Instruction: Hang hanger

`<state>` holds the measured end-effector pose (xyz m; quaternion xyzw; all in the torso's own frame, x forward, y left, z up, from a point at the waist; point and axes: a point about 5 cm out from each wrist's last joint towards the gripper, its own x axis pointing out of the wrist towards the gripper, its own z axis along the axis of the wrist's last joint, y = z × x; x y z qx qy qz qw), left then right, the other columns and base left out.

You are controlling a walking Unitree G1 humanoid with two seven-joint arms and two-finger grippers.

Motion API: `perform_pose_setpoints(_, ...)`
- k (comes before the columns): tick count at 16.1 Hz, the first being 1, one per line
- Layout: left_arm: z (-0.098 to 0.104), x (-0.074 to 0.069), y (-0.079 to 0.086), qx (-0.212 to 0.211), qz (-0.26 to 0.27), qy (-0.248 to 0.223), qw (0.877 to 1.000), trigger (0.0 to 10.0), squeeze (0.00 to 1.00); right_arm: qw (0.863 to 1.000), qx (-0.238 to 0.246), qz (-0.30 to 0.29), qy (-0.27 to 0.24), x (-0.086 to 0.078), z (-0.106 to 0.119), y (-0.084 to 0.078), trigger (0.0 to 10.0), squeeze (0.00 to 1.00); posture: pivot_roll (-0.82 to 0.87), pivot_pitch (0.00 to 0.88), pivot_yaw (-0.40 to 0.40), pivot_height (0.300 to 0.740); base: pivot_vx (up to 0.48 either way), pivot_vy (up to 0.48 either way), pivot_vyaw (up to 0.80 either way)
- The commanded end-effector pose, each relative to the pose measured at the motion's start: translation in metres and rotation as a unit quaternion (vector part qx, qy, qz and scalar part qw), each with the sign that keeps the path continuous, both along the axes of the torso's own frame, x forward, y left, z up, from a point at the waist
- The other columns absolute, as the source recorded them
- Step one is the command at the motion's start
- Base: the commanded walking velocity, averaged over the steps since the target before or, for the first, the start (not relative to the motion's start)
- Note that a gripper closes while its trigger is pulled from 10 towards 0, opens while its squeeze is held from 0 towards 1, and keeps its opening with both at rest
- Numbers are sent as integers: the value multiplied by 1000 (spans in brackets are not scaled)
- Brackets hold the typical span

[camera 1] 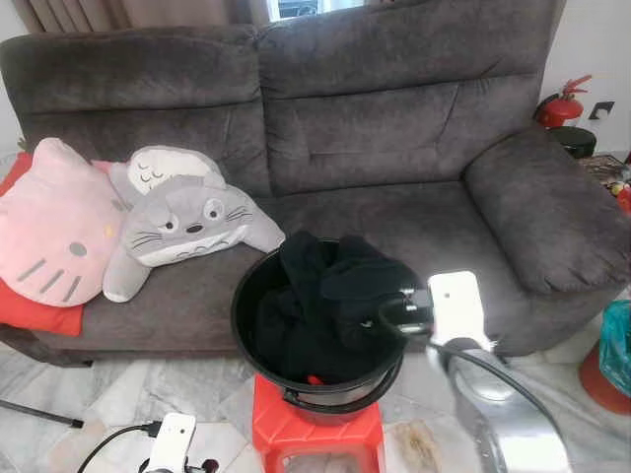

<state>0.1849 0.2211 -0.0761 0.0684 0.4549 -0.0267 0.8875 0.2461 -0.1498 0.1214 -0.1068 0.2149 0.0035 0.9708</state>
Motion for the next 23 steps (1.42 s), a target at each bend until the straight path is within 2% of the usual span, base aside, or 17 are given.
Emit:
perform_pose_setpoints(1, 0, 0, 2, 9, -10, 4, 1000, 10000, 0, 1000, -15, 5, -6, 2, 2, -2, 10000, 314, -179, 0, 100, 740, 0, 0, 0)
perform_pose_setpoints(2, 0, 0, 1, 9, -10, 4, 1000, 10000, 0, 1000, -14, 7, -13, 4, 5, -4, 10000, 1000, -178, 0, 99, 740, 0, 0, 0)
perform_pose_setpoints(4, 0, 0, 0, 8, -10, 3, 1000, 10000, 0, 999, -23, 0, -43, 8, 16, -8, 10000, 1000, -175, 0, 96, 740, 0, 0, 0)
perform_pose_setpoints(6, 0, 0, 1, 8, -9, 2, 1000, 10000, 0, 995, -17, -22, -96, 13, 34, -12, 10000, 1000, -177, 0, 96, 740, 0, 0, 0)
perform_pose_setpoints(7, 0, 0, 2, 9, -9, 3, 1000, 10000, 0, 989, -10, -30, -143, 17, 52, -13, 10000, 1000, -177, 0, 96, 740, 0, 0, 0)
perform_pose_setpoints(8, 0, 0, 2, 9, -8, 3, 1000, 10000, 0, 988, -7, -22, -152, 18, 57, -11, 10000, 1000, -181, 0, 96, 740, 0, 0, 0)
perform_pose_setpoints(15, -1, -1, -1, 4, -10, 7, 1000, 10000, 0, 991, 5, 9, -132, 16, 50, 1, 10000, 1000, -180, 0, 96, 740, 0, 0, 0)
perform_pose_setpoints(17, 0, 0, 0, 6, -9, 6, 1000, 10000, 0, 983, -12, 123, -138, 18, 54, 20, 10000, 1000, -180, 0, 98, 740, 0, 0, 0)
perform_pose_setpoints(18, 0, 0, 0, 6, -9, 6, 1000, 10000, 0, 971, -44, 197, -130, 15, 52, 34, 10000, 1000, -182, 0, 99, 740, 0, 0, 0)
perform_pose_setpoints(19, 0, 0, 0, 6, -10, 6, 1000, 10000, 0, 968, -44, 214, -121, 15, 51, 38, 10000, 82, -180, 0, 99, 740, 0, 0, 0)
perform_pose_setpoints(20, 0, 0, 0, 6, -10, 5, 1000, 10000, 0, 967, -38, 220, -118, 16, 51, 40, 10000, 0, -180, 0, 99, 740, 0, 0, 0)
perform_pose_setpoints(23, 0, 0, 0, 5, -10, 6, 1000, 10000, 0, 968, -24, 232, -95, 13, 46, 44, 10000, 0, -180, 0, 99, 740, 0, 0, 0)
